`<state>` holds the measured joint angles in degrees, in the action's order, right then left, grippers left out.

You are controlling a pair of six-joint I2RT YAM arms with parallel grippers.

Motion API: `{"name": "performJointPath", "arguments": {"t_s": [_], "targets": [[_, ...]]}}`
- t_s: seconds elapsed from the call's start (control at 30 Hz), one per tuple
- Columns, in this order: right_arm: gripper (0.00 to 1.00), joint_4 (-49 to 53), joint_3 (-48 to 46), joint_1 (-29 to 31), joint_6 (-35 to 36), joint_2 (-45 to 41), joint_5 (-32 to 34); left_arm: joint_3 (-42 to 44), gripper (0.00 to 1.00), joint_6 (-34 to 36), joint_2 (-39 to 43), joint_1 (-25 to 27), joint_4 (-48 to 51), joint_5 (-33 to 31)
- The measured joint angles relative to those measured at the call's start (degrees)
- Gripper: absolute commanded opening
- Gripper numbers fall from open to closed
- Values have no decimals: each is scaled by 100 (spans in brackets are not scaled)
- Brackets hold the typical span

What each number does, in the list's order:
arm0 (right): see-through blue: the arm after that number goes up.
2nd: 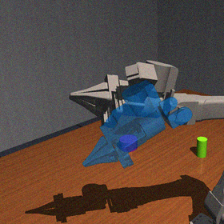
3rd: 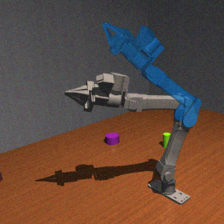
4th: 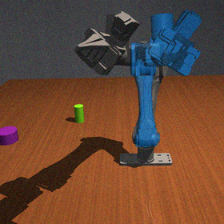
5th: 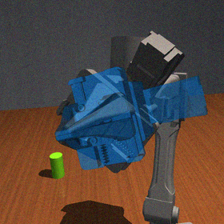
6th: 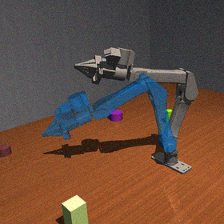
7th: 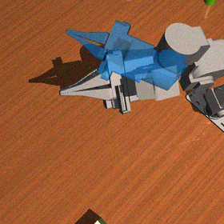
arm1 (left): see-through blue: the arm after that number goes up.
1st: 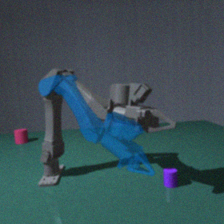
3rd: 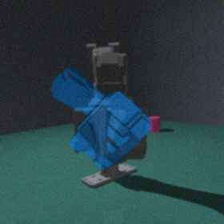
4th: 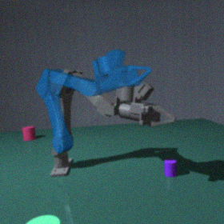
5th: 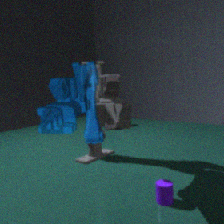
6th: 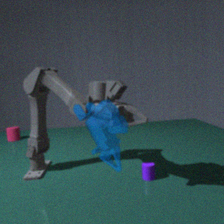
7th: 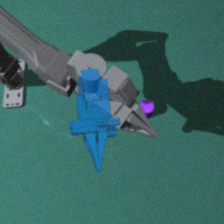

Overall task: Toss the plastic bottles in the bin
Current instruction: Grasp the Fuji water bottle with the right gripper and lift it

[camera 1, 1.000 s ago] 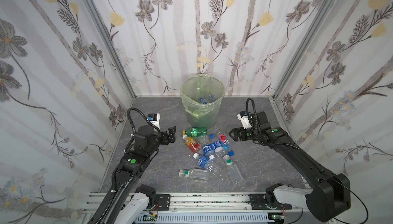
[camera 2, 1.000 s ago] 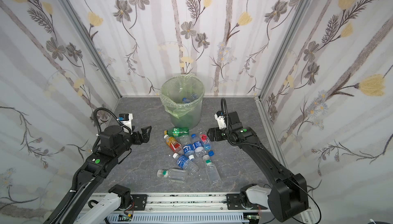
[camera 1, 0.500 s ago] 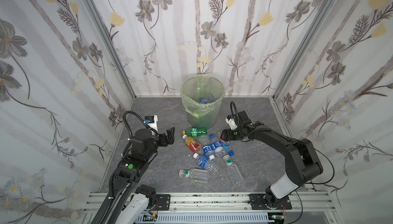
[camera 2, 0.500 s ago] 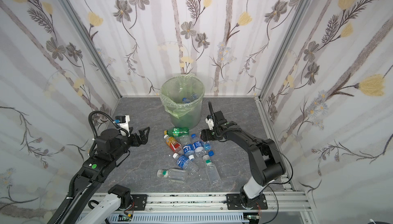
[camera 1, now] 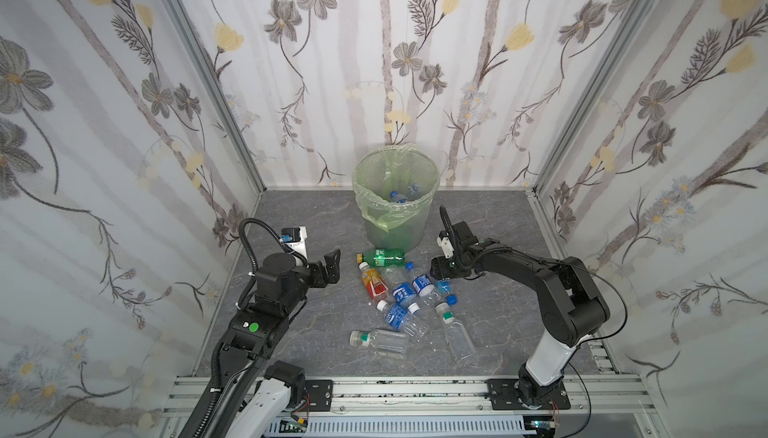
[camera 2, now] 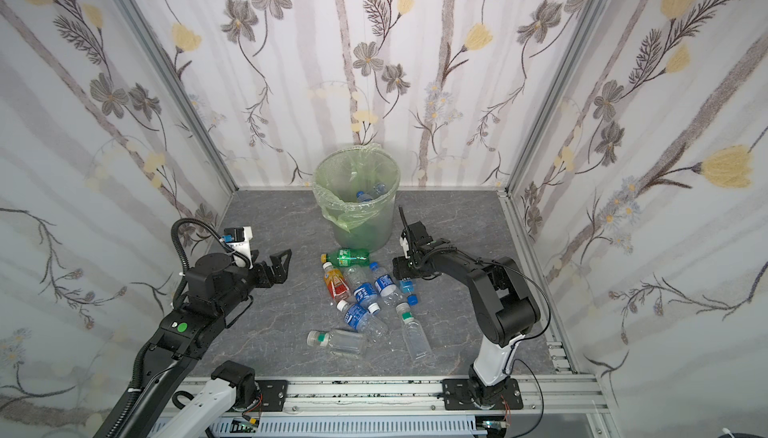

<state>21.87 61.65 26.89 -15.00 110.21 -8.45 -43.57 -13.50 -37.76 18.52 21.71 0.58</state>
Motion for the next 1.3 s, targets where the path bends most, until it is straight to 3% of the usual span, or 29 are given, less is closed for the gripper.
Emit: {"name": "performJointPath", "arguments": {"t_s": [0.47,0.97,1.17,1.3], "targets": [[54,-50,-170,4,-142,-313,684,-9,100,-7,20,-9,85,-153],[39,190,-7,-531,-103,-3366,474,-168,100,-13,-216,-9,103,-352],[46,-404,-348,-667,-96,-4876,-186,-197,100,0,-269,-9,103,-345],[46,-929,-586,-667,-107,-5364,-634,-225,100,0,-264,-9,105,-330]]}}
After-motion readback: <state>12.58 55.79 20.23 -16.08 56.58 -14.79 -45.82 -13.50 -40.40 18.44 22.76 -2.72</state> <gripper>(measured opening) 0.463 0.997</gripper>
